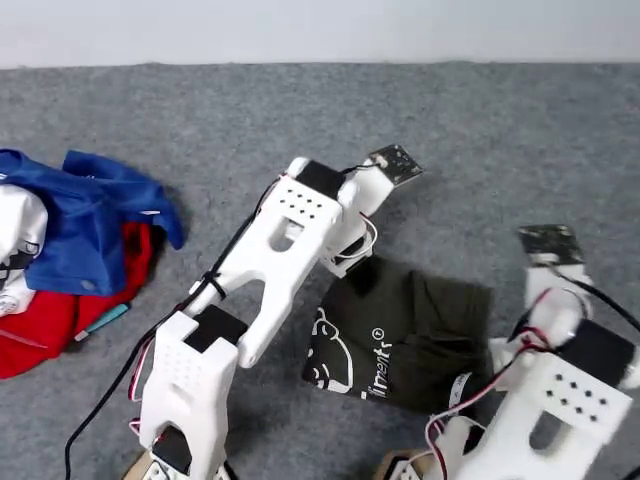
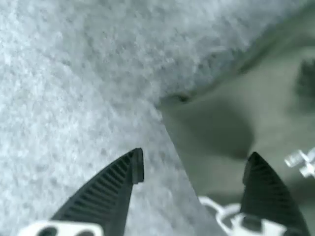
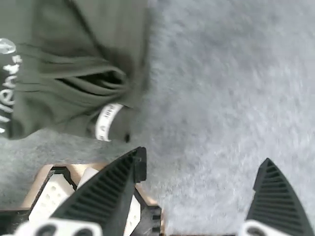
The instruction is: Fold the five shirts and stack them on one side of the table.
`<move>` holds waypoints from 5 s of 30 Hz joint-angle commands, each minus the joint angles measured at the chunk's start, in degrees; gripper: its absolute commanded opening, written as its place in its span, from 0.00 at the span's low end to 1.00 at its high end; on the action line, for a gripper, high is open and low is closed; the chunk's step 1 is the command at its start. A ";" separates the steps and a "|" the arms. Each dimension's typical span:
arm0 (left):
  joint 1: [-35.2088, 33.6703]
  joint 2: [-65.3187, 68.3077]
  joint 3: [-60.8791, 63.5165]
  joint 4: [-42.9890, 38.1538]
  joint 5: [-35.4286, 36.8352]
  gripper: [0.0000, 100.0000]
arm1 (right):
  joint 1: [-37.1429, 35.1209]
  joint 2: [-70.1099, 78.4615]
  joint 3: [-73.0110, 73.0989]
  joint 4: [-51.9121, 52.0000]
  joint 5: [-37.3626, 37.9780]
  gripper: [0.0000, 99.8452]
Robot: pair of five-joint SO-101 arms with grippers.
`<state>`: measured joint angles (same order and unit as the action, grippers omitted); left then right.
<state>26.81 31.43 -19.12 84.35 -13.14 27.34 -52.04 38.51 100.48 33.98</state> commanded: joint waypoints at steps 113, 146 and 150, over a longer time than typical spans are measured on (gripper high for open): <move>-9.41 -3.34 18.15 -24.09 0.53 0.32 | -18.51 15.52 17.32 -9.80 21.27 0.34; -9.76 -3.43 17.80 -26.11 6.86 0.32 | -44.26 47.34 -11.69 -17.71 -1.32 0.34; -9.76 -3.34 17.80 -26.11 6.86 0.32 | -45.93 47.34 -7.03 -17.71 -1.05 0.34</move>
<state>17.41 30.55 -0.66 59.21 -6.81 -17.76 -4.57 29.89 82.73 33.10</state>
